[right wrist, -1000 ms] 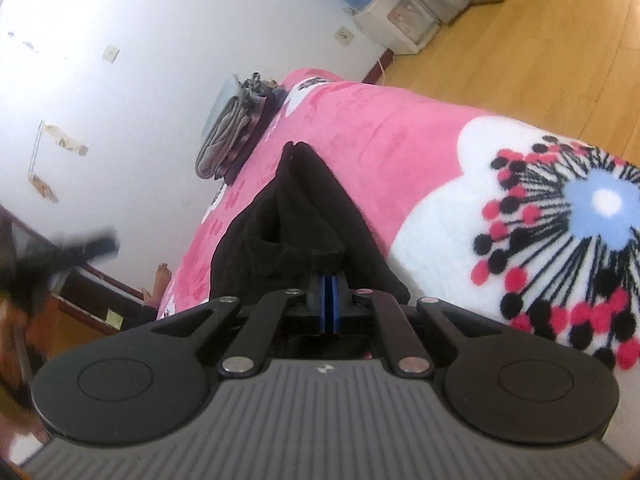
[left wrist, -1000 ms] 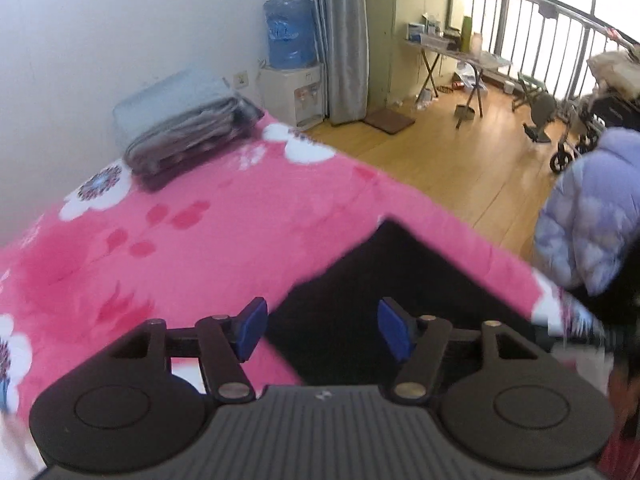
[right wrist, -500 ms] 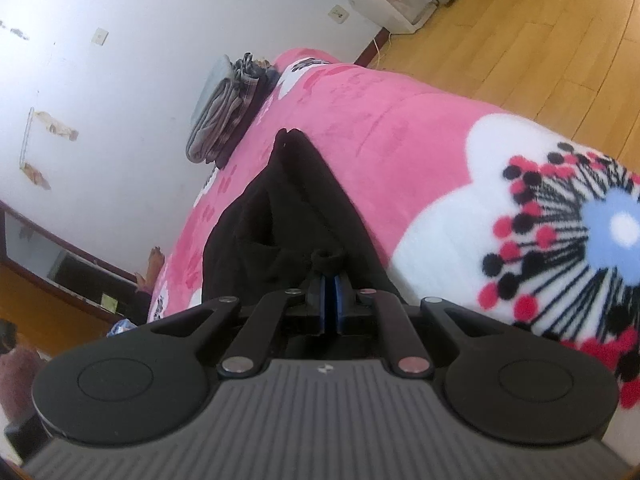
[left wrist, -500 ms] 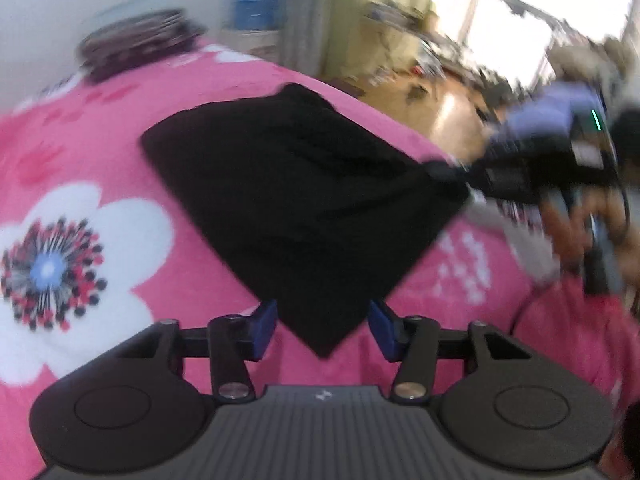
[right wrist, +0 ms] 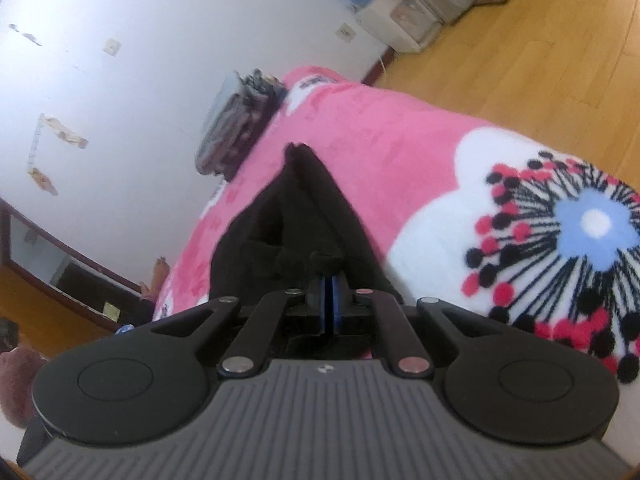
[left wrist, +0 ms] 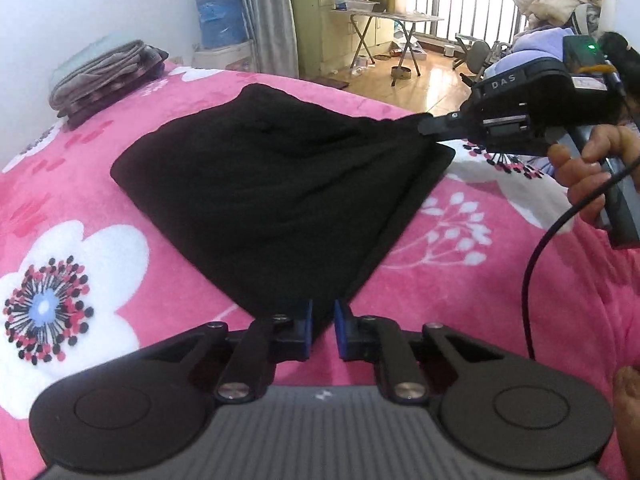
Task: Fold clothes
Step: 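Close the left gripper on the T-shirt edge while the right gripper pulls the corner across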
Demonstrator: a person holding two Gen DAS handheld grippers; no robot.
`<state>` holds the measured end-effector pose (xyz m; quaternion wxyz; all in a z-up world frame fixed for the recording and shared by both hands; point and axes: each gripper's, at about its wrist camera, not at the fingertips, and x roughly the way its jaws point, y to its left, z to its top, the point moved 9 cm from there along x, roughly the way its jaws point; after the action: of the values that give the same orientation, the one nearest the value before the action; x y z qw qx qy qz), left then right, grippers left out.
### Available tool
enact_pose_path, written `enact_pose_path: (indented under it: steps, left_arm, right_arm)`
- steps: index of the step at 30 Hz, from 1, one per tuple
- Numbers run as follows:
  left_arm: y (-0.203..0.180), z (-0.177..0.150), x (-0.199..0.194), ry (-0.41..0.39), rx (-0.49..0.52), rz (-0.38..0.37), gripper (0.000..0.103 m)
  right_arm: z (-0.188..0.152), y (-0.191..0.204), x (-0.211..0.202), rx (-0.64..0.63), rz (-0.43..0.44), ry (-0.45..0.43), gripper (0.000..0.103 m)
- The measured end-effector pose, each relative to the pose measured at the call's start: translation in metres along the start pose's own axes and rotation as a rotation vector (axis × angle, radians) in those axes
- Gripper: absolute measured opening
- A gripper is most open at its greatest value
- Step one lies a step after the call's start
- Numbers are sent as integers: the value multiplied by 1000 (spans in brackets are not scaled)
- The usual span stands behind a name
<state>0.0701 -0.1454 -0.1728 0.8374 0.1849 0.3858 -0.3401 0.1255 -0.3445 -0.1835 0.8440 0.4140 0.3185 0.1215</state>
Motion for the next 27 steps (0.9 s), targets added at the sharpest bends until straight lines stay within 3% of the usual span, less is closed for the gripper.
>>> enact_pose_path:
  steps: [5,11,14,18,27]
  left_arm:
    - [-2,-3,4,11,11,3,12]
    - [-2,-4,1,10,10,-2,12]
    - [-2,-4,2,9,12,3,12]
    - [-6,0,0,-11,56,20,12]
    - [-21,13,16,-51,189,57,16]
  right_arm:
    - [-5,-22,-1,17,-43,11,2]
    - [0,-9,-13,14,21,-18,1]
    - [-2,-14,-12,5,7,0,1]
    - [-5,-26,-11,77,4,13,1]
    - [10,-5,-18,125,70,-1,1]
